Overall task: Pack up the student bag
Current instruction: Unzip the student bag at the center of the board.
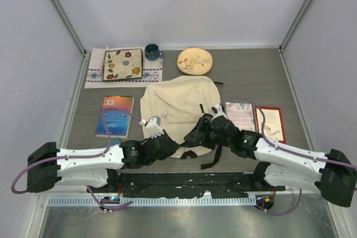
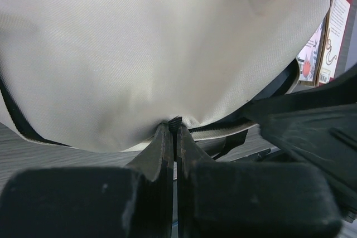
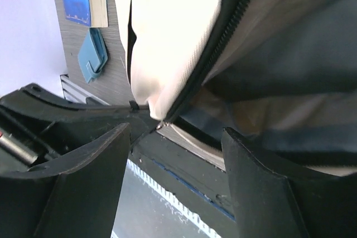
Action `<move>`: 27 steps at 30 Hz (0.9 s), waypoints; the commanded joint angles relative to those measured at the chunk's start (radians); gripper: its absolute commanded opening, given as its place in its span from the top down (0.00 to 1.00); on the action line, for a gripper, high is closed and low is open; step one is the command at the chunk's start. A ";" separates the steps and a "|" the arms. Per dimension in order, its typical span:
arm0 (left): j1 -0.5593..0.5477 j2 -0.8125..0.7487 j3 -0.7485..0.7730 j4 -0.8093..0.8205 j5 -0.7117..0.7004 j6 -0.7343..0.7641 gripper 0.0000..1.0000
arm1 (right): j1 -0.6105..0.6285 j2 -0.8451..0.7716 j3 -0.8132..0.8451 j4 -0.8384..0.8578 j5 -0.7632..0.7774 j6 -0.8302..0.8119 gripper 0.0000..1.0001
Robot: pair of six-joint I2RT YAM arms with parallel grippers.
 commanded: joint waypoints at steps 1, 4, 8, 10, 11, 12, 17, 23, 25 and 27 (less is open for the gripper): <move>0.003 -0.003 0.036 0.075 -0.026 0.021 1.00 | 0.014 0.096 0.007 0.220 -0.002 0.058 0.28; 0.004 -0.009 0.027 0.076 -0.022 0.022 1.00 | 0.015 0.143 0.023 0.242 0.019 0.060 0.33; 0.003 -0.030 0.019 0.061 -0.028 0.021 1.00 | 0.015 0.143 0.024 0.219 0.063 0.067 0.75; 0.003 -0.038 0.021 0.027 -0.039 0.022 1.00 | 0.014 0.112 0.007 0.206 0.108 0.077 0.93; 0.004 -0.046 0.027 0.007 -0.055 0.022 1.00 | 0.014 0.098 0.003 0.194 0.126 0.080 0.97; 0.004 -0.056 0.031 -0.014 -0.066 0.022 1.00 | 0.012 0.084 -0.003 0.162 0.146 0.078 0.99; 0.004 -0.119 0.064 -0.247 -0.173 0.021 1.00 | -0.008 0.017 -0.031 0.111 0.199 0.078 0.99; 0.021 -0.247 0.044 -0.447 -0.236 0.016 1.00 | -0.032 -0.002 -0.046 0.113 0.195 0.089 0.99; 0.029 -0.291 0.025 -0.494 -0.249 0.008 1.00 | -0.035 -0.003 -0.046 0.113 0.195 0.089 0.99; 0.039 -0.316 0.013 -0.531 -0.262 -0.004 1.00 | -0.035 -0.009 -0.050 0.114 0.195 0.090 0.99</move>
